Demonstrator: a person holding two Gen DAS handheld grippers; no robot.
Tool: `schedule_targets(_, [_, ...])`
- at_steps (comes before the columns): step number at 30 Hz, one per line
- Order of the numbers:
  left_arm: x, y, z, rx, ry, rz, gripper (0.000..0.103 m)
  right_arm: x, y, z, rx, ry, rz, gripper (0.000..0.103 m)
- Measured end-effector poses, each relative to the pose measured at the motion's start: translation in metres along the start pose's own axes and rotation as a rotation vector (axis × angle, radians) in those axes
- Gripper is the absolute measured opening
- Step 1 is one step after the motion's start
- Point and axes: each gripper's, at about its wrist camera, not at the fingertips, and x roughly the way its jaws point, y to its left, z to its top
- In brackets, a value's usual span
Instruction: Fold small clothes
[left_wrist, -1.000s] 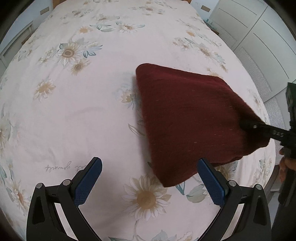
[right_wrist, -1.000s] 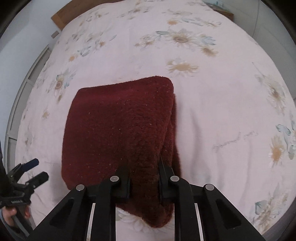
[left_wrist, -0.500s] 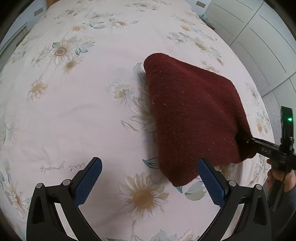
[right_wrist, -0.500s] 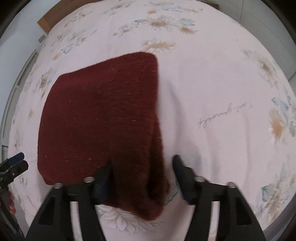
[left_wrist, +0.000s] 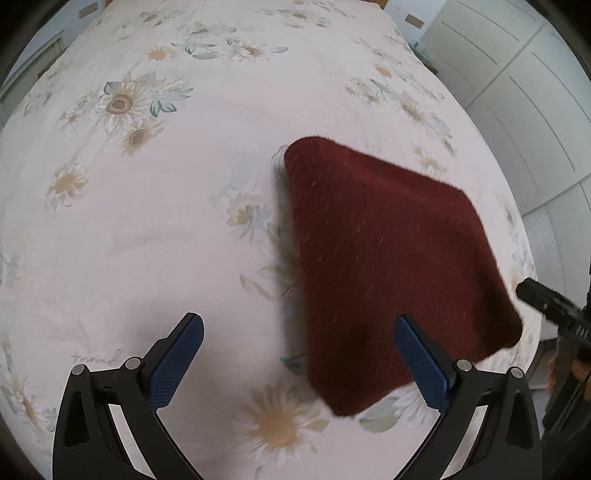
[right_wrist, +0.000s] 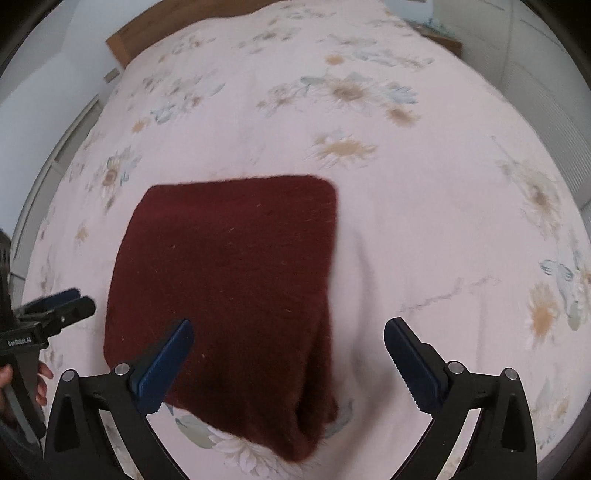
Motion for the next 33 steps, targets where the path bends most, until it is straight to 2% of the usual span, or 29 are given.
schedule_targets(4, [0.012, -0.015, 0.013, 0.026, 0.005, 0.003, 0.102, 0.029, 0.008, -0.001, -0.011, 0.053, 0.002, 0.103])
schedule_targets(8, [0.035, -0.027, 0.022, 0.030, 0.045, -0.006, 0.102, 0.054, 0.002, -0.007, -0.007, 0.101, -0.016, 0.103])
schedule_targets(12, [0.065, -0.032, 0.017, 0.064, 0.127, 0.019, 0.102, 0.066, -0.010, -0.015, 0.033, 0.098, 0.027, 0.103])
schedule_targets(14, [0.077, -0.027, 0.012, 0.050, 0.151, 0.002, 0.102, 0.072, -0.015, -0.019, 0.045, 0.101, 0.054, 0.103])
schedule_targets(17, [0.087, -0.018, 0.005, 0.030, 0.157, -0.020, 0.102, 0.079, -0.020, -0.025, 0.076, 0.106, 0.092, 0.103])
schedule_targets(22, [0.093, -0.014, -0.002, 0.063, 0.148, -0.036, 0.103, 0.088, -0.031, -0.031, 0.181, 0.131, 0.162, 0.101])
schedule_targets(23, [0.093, -0.015, -0.003, 0.078, 0.137, -0.030, 0.102, 0.088, -0.031, -0.031, 0.189, 0.135, 0.166, 0.099])
schedule_targets(25, [0.092, -0.018, -0.002, 0.099, 0.125, -0.025, 0.099, 0.087, -0.028, -0.031, 0.189, 0.131, 0.200, 0.078])
schedule_targets(26, [0.091, -0.020, -0.003, 0.113, 0.121, -0.039, 0.087, 0.086, -0.026, -0.030, 0.192, 0.132, 0.200, 0.077])
schedule_targets(27, [0.090, -0.022, -0.003, 0.115, 0.120, -0.060, 0.078, 0.084, -0.024, -0.030, 0.188, 0.137, 0.191, 0.069])
schedule_targets(28, [0.089, -0.023, -0.004, 0.115, 0.119, -0.072, 0.073, 0.082, -0.021, -0.029, 0.174, 0.137, 0.189, 0.059])
schedule_targets(31, [0.084, -0.030, -0.006, 0.167, 0.091, -0.053, 0.062, 0.067, -0.010, -0.026, 0.129, 0.114, 0.155, 0.048])
schedule_targets(33, [0.079, -0.030, -0.007, 0.177, 0.075, -0.065, 0.055, 0.055, -0.001, -0.023, 0.098, 0.094, 0.131, 0.045])
